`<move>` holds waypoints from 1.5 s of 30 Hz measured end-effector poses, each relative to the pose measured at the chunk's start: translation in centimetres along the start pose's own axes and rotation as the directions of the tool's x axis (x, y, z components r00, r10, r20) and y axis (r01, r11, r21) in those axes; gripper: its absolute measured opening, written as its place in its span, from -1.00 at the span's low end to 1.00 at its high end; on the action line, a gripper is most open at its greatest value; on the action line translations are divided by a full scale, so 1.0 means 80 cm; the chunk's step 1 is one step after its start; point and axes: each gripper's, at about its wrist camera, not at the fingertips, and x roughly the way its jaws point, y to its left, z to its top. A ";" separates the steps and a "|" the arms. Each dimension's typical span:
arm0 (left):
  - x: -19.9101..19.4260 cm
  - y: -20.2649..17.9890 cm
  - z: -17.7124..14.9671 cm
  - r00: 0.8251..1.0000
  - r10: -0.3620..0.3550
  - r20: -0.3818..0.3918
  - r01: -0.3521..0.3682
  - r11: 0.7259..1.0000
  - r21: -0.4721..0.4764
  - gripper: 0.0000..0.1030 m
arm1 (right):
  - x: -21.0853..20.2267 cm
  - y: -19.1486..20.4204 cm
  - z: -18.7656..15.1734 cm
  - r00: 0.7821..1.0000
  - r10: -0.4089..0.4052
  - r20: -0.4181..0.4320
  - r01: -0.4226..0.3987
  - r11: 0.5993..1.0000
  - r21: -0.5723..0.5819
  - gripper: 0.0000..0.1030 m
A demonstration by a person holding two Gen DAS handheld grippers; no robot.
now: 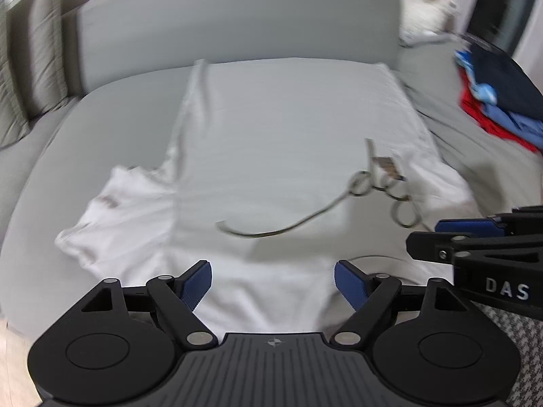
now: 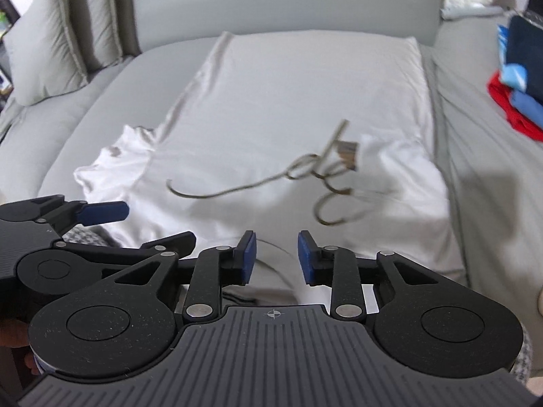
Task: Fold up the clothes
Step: 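Move the left gripper to the other sleeve and close on it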
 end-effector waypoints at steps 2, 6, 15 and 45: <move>-0.005 0.023 -0.003 1.000 0.013 0.003 -0.013 0.999 -0.051 0.58 | 0.001 0.021 0.004 1.000 0.024 0.008 -0.023 0.999 -0.023 -0.24; -0.015 0.068 -0.006 1.000 0.016 0.023 -0.013 0.988 -0.154 0.57 | 0.004 0.063 0.011 0.997 0.073 0.023 -0.071 0.995 -0.075 -0.23; -0.019 0.151 -0.006 0.998 0.046 0.050 -0.029 0.951 -0.307 0.55 | 0.024 0.137 0.031 0.989 0.150 -0.002 -0.149 0.978 -0.144 -0.15; 0.086 0.284 0.005 0.998 0.047 0.037 -0.018 0.827 -0.562 0.09 | 0.105 0.213 0.058 0.984 0.153 -0.087 -0.170 0.956 -0.238 -0.12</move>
